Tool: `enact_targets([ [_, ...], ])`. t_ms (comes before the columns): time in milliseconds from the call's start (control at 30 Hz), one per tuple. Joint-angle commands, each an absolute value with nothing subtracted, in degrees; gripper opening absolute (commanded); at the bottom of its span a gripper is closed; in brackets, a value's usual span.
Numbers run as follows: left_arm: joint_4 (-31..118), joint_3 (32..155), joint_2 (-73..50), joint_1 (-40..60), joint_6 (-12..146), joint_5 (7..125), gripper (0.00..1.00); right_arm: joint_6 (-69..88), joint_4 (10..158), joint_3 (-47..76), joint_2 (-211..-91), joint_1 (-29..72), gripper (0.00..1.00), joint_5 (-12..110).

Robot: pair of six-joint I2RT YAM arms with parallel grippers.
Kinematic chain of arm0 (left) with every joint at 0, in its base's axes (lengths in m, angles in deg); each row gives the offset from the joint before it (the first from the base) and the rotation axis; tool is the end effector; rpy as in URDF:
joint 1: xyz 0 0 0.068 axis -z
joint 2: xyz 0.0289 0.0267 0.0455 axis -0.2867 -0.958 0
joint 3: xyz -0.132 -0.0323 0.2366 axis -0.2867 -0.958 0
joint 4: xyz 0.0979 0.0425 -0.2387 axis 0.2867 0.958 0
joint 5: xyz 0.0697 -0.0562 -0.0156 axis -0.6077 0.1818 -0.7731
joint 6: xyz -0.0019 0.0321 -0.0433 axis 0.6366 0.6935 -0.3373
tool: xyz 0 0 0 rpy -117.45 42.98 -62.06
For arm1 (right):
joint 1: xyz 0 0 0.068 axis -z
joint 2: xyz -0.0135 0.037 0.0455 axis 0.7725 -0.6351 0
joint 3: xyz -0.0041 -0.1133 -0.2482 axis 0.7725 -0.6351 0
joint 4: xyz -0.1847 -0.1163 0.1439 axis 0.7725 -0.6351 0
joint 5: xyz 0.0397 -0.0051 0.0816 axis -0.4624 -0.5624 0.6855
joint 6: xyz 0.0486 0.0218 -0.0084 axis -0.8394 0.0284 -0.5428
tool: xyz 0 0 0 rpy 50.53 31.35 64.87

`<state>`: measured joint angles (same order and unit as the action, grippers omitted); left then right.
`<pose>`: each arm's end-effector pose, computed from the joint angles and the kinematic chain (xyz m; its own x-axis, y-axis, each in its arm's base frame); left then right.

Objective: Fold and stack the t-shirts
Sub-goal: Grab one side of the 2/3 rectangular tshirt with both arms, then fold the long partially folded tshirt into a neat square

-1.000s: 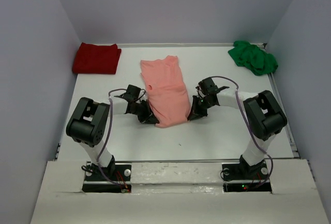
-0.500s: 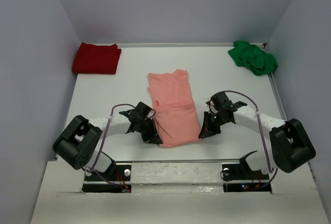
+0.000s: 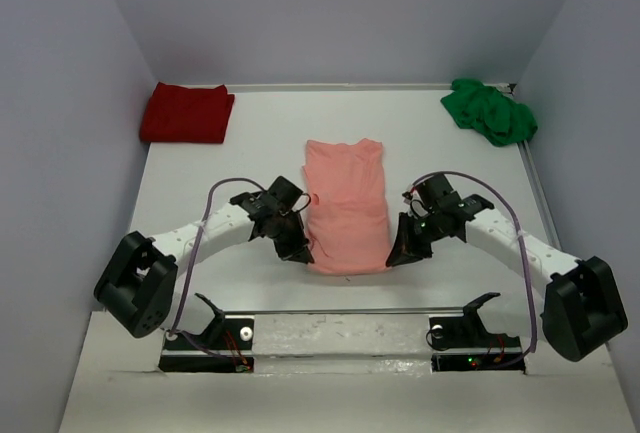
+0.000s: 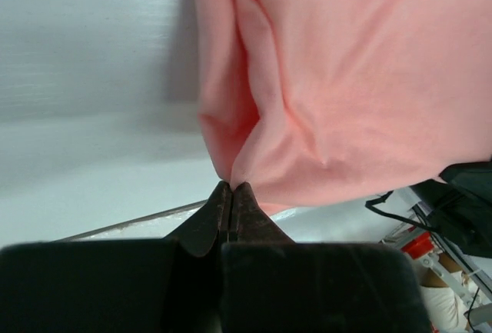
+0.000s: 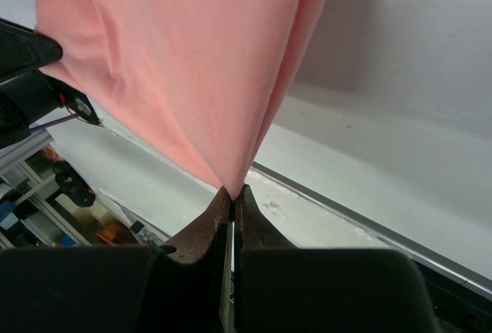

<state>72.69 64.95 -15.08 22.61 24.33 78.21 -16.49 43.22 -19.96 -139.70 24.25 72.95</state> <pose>0.1886 -0.1702 0.1860 -0.9841 -0.1761 -0.0250 -0.1324 0.8190 -0.5583 0.1788 0.1091 0.2002 -0.9993 0.0244 -0.0273 0.0034 0.8031 0.5958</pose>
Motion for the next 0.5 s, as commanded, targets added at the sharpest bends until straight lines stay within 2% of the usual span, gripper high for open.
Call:
enact_targets([
  [0,83.21,73.93,-13.25,22.45,25.39,73.26,0.00,-15.74,39.29,-14.38,-139.04,24.12,0.00,72.81],
  [467,89.02,86.43,-17.20,19.64,28.20,70.98,0.00,-13.10,34.98,-2.51,-142.64,24.12,0.00,68.16],
])
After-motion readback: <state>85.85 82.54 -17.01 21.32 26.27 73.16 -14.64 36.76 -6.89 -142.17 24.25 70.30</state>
